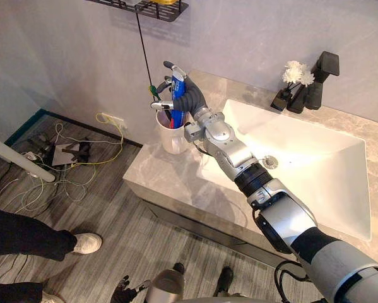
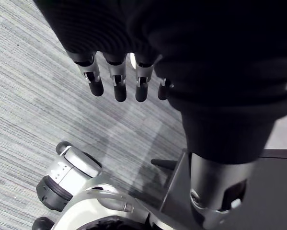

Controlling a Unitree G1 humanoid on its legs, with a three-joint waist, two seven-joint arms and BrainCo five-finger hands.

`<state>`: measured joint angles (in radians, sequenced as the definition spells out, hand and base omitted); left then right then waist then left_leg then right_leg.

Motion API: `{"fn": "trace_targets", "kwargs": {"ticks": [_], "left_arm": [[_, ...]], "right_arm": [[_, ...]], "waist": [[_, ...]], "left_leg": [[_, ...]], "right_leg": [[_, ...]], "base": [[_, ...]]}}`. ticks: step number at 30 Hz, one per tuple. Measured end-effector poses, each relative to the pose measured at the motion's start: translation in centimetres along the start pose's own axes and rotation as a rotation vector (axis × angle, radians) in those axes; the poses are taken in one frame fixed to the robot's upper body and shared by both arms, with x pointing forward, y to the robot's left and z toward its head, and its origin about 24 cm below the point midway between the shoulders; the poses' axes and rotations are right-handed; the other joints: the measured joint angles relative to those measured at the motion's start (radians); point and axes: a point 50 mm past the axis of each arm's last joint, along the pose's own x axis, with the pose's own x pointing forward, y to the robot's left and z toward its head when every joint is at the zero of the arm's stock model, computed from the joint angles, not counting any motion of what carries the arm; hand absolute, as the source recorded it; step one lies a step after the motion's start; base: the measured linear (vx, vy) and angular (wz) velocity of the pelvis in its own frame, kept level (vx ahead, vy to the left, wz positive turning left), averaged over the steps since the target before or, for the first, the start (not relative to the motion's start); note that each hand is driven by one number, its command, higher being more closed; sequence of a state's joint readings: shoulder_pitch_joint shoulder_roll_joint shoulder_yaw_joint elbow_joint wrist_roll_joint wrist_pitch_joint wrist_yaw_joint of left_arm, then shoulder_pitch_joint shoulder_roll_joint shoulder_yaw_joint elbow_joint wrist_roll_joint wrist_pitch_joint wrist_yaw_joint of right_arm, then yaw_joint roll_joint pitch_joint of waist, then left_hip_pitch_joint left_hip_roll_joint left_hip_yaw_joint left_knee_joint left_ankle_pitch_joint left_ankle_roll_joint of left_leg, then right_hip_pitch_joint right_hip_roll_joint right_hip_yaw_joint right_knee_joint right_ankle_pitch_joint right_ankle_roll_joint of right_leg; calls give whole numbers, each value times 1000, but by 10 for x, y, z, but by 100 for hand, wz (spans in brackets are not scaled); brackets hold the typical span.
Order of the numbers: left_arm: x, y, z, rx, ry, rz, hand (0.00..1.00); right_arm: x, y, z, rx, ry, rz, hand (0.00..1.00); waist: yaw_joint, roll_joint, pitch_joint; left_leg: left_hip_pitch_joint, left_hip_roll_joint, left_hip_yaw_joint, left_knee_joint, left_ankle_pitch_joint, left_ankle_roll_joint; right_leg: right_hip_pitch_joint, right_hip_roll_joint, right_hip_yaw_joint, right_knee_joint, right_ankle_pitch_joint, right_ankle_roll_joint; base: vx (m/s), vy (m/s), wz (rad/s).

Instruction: Organize washtable

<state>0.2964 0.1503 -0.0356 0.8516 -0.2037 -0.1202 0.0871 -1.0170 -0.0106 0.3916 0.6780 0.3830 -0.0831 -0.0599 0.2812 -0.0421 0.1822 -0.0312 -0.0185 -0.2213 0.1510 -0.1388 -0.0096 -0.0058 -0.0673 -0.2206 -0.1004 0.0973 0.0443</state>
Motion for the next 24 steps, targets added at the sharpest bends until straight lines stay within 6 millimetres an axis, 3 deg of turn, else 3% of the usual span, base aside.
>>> {"fn": "trace_targets", "kwargs": {"ticks": [6, 19, 24], "left_arm": [[-1, 1, -2, -3, 6, 5, 0], [-1, 2, -3, -4, 9, 6, 0], [-2, 3, -6, -4, 16, 10, 0]], "right_arm": [[-2, 2, 14, -1, -65, 33, 0], [-9, -18, 14, -25, -75, -5, 0], [-15, -27, 46, -112, -199, 28, 0]], "waist": [[-20, -1, -1], [-33, -3, -2], [-49, -4, -3]], "left_leg": [[5, 0, 3, -1, 0, 0], [14, 1, 5, -5, 0, 0], [30, 1, 7, -8, 0, 0]], "right_leg": [[3, 0, 1, 0, 0, 0], [8, 0, 3, 0, 0, 0], [21, 0, 4, 0, 0, 0]], "base": [[0, 0, 0], [0, 0, -1], [-6, 5, -1]]}}
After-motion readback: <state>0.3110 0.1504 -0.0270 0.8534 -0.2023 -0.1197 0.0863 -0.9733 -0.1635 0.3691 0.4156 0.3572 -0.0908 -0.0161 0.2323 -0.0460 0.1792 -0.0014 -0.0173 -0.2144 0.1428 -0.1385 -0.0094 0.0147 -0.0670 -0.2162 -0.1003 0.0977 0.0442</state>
